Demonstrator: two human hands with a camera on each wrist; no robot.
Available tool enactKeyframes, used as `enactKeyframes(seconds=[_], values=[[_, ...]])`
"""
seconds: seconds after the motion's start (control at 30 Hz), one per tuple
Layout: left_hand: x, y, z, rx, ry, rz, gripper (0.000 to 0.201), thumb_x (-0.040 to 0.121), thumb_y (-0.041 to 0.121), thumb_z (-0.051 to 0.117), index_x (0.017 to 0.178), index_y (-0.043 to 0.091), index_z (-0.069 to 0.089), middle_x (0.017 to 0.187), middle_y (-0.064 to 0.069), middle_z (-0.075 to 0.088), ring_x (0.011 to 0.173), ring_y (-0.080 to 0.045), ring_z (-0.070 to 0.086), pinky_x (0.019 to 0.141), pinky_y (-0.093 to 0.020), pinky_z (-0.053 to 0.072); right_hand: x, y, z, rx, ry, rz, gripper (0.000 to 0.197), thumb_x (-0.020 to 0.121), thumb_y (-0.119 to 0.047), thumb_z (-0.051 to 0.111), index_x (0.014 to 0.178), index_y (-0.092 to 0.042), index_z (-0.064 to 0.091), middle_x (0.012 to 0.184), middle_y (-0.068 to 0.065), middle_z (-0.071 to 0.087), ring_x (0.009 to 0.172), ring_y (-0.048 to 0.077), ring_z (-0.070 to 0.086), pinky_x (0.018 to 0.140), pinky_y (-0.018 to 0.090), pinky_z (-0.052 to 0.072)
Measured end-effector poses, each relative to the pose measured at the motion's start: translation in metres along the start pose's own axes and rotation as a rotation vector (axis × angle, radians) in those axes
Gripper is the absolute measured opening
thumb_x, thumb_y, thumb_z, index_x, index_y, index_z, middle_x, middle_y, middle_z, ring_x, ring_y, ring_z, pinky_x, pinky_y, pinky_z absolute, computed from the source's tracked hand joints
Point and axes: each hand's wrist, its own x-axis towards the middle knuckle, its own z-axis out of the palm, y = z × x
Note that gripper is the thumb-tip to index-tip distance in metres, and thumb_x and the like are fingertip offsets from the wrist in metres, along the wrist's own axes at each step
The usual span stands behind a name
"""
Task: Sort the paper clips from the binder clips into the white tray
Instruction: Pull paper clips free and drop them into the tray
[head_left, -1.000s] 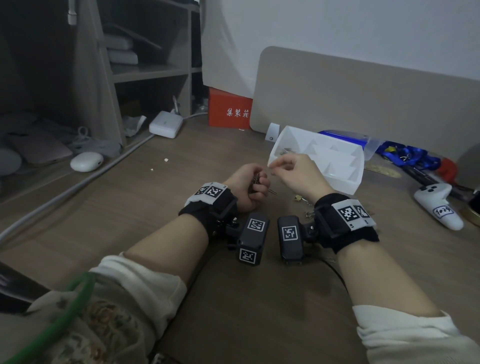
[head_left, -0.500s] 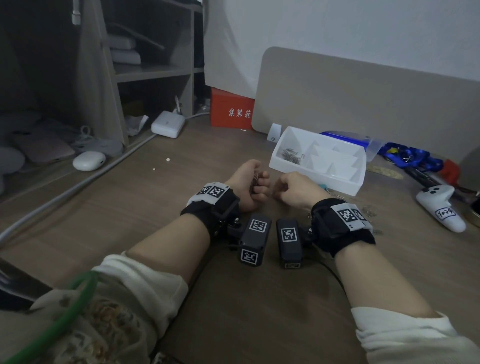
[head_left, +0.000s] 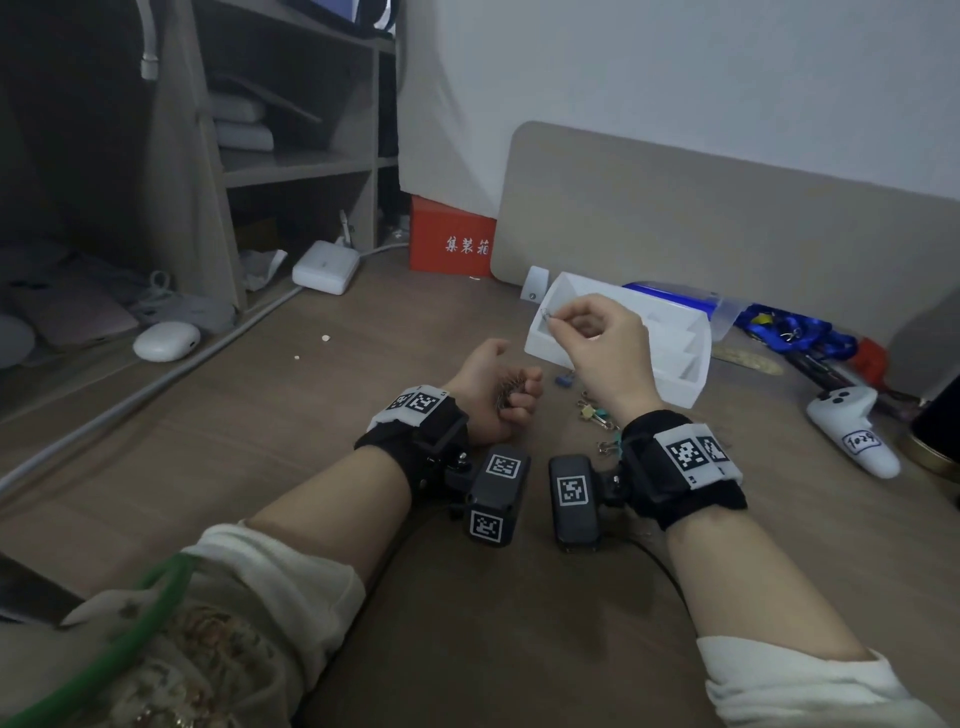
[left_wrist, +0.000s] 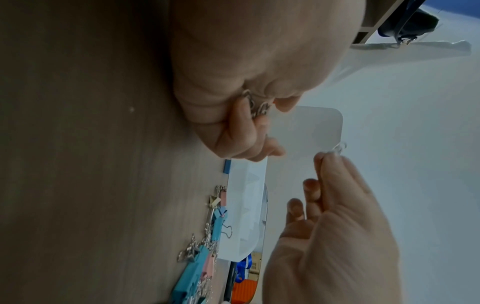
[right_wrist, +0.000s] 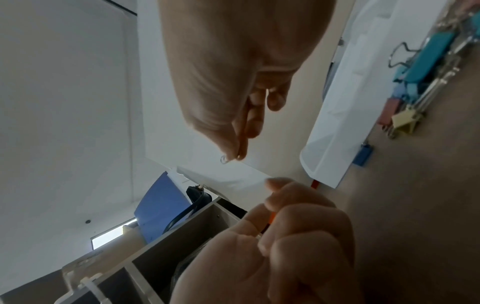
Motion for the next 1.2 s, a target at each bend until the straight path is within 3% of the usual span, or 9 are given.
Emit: enactKeyframes(seconds=[0.1, 0.23, 0.37, 0.57, 0.67, 0.8, 0.9, 1.03, 1.2], values=[[0.002, -0.004, 0.005, 0.018, -0.034, -0.009, 0.051, 0.094, 0.049, 0.026, 0.069, 0.010, 0.047, 0.052, 0.001, 0.043, 0.032, -0.008, 0.028, 0.033, -0.017, 0.014, -0.005, -0.001, -0.004, 0.019, -0.097, 0.001, 0.007, 0.083, -0.012, 0.072, 0.079, -0.016, 0.068, 0.077, -0.004, 0.069, 0.071, 0.001, 0.062, 0.065, 0.011, 0.047], [0.005, -0.009, 0.012, 0.011, -0.048, 0.003, 0.046, 0.094, 0.044, 0.028, 0.064, 0.014, 0.046, 0.059, 0.002, 0.040, 0.032, -0.008, 0.028, 0.033, -0.015, 0.014, -0.012, 0.001, -0.014, 0.006, -0.295, 0.093, 0.007, 0.090, -0.013, 0.062, 0.095, -0.013, 0.066, 0.076, 0.004, 0.073, 0.067, 0.014, 0.069, 0.070, 0.025, 0.054], [0.009, -0.010, 0.017, 0.043, 0.028, 0.006, 0.034, 0.095, 0.026, 0.034, 0.064, 0.015, 0.043, 0.047, 0.004, 0.037, 0.029, -0.005, 0.026, 0.029, -0.014, 0.013, -0.012, 0.007, -0.031, -0.104, -0.214, 0.124, 0.016, 0.096, -0.017, 0.051, 0.105, -0.019, 0.065, 0.086, -0.008, 0.071, 0.079, 0.004, 0.064, 0.066, 0.019, 0.049], [0.017, -0.013, 0.023, 0.015, 0.054, 0.054, 0.037, 0.097, 0.024, 0.036, 0.060, 0.020, 0.033, 0.041, 0.008, 0.025, 0.028, -0.005, 0.019, 0.027, -0.015, 0.011, -0.011, 0.028, -0.066, -0.274, -0.108, 0.303, 0.023, 0.097, -0.014, 0.043, 0.113, -0.019, 0.058, 0.103, -0.002, 0.066, 0.073, 0.007, 0.059, 0.060, 0.025, 0.045], [0.023, -0.013, 0.028, -0.007, 0.046, 0.066, 0.042, 0.099, 0.027, 0.035, 0.058, 0.021, 0.032, 0.040, 0.008, 0.023, 0.028, -0.005, 0.018, 0.026, -0.016, 0.010, -0.012, 0.037, -0.070, -0.338, -0.193, 0.417, 0.027, 0.097, -0.013, 0.044, 0.121, -0.016, 0.055, 0.105, -0.001, 0.061, 0.082, 0.010, 0.059, 0.070, 0.028, 0.050], [0.032, -0.013, 0.034, -0.028, 0.063, 0.085, 0.046, 0.100, 0.028, 0.034, 0.055, 0.021, 0.032, 0.040, 0.008, 0.023, 0.028, -0.005, 0.017, 0.027, -0.016, 0.010, -0.011, 0.044, -0.067, -0.419, -0.303, 0.481, 0.038, 0.092, -0.009, 0.043, 0.128, -0.017, 0.054, 0.128, 0.006, 0.056, 0.102, 0.020, 0.057, 0.090, 0.034, 0.049], [0.036, -0.012, 0.035, -0.049, 0.065, 0.080, 0.045, 0.100, 0.030, 0.033, 0.056, 0.021, 0.032, 0.039, 0.008, 0.023, 0.027, -0.005, 0.018, 0.026, -0.015, 0.010, -0.008, 0.049, -0.065, -0.459, -0.365, 0.483, 0.041, 0.089, -0.011, 0.046, 0.126, -0.023, 0.057, 0.131, 0.006, 0.054, 0.104, 0.021, 0.058, 0.095, 0.038, 0.049], [0.038, -0.010, 0.033, -0.082, 0.041, 0.058, 0.048, 0.099, 0.029, 0.034, 0.052, 0.019, 0.034, 0.040, 0.007, 0.023, 0.027, -0.005, 0.018, 0.027, -0.013, 0.010, -0.002, 0.052, -0.056, -0.611, -0.478, 0.454, 0.035, 0.086, -0.032, 0.056, 0.120, -0.037, 0.059, 0.130, 0.009, 0.047, 0.102, 0.034, 0.060, 0.095, 0.043, 0.050], [0.043, -0.009, 0.032, -0.074, 0.018, 0.045, 0.055, 0.098, 0.029, 0.033, 0.044, 0.017, 0.038, 0.041, 0.007, 0.024, 0.027, -0.006, 0.018, 0.029, -0.014, 0.009, 0.005, 0.057, -0.051, -0.741, -0.521, 0.454, 0.031, 0.082, -0.042, 0.058, 0.113, -0.038, 0.062, 0.123, 0.007, 0.052, 0.106, 0.029, 0.055, 0.097, 0.041, 0.047]])
